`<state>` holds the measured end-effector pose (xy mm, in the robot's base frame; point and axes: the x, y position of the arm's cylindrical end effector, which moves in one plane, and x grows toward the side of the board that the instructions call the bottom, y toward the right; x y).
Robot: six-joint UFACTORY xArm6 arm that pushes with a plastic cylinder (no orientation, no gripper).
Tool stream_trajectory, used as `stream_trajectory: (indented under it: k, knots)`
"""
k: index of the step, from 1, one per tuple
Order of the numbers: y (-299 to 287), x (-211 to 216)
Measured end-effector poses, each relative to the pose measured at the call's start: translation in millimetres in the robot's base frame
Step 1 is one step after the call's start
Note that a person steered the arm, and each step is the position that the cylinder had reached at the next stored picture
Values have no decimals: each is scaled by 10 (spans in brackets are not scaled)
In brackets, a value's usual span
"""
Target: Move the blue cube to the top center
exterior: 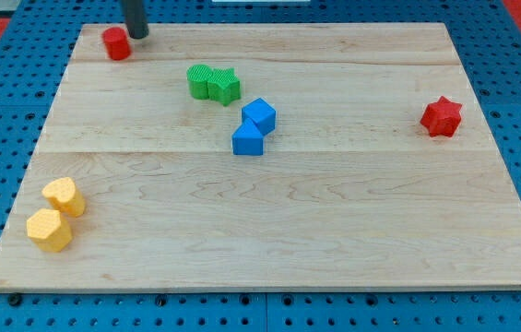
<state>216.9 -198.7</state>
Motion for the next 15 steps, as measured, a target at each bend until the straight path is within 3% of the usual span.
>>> stream_trajectory:
  k: [2,3,5,7,9,10,11,13,14,15]
  knots:
    - [737,134]
    - [1533,601]
    - [2205,806]
    - [2215,817]
    - [2207,1355]
    - [1969,1671]
    - [1449,1672]
    - [1386,1817]
    - [847,2101]
    - [1110,2373]
